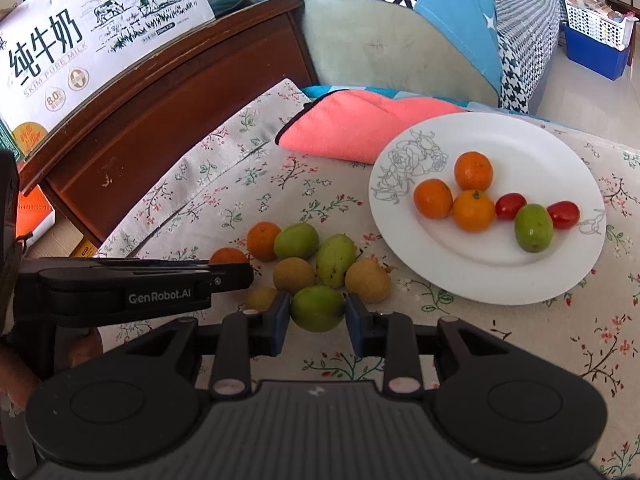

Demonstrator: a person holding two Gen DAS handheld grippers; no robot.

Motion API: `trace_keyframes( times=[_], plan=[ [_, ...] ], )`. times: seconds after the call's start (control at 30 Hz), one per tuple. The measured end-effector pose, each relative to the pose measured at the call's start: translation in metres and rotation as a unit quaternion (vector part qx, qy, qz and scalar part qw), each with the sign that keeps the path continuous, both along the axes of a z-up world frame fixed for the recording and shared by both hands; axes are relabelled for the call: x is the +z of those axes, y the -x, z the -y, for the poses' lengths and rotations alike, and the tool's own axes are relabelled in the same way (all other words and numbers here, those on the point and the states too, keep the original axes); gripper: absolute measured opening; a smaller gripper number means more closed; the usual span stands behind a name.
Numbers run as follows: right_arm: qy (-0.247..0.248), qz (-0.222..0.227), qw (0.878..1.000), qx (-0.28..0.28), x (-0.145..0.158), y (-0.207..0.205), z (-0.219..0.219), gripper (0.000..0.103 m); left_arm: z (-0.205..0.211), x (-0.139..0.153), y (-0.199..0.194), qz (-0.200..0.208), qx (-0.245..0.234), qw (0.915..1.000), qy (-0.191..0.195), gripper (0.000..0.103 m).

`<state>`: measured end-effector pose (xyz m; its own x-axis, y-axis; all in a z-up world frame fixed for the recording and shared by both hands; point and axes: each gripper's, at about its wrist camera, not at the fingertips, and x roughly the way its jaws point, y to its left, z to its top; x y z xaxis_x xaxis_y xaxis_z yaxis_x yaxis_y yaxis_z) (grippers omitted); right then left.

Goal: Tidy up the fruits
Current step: 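Grasp an orange with the left tool while the right tool grasps a green lime, then lift the orange and lime with both tools and carry them over the plate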

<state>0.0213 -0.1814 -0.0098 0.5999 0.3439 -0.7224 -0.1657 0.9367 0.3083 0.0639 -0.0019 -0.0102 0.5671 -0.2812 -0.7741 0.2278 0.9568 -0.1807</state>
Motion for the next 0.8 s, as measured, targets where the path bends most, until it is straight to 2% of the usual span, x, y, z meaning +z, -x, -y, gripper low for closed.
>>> trace_keyframes(
  times=[0.2,0.5,0.8],
  plan=[
    [-0.012,0.016,1.000,-0.012,0.012,-0.003,0.007,0.030,0.003,0.016,0.001,0.029,0.000,0.9996,0.000,0.028],
    [-0.021,0.055,0.997,-0.040,0.043,-0.006,0.026,0.030,0.016,0.042,-0.001,0.055,-0.016,0.9981,0.024,0.028],
    [-0.032,0.088,0.991,-0.094,0.068,-0.009,0.062,0.030,0.042,0.059,-0.006,0.077,-0.034,0.9957,0.040,0.028]
  ],
)
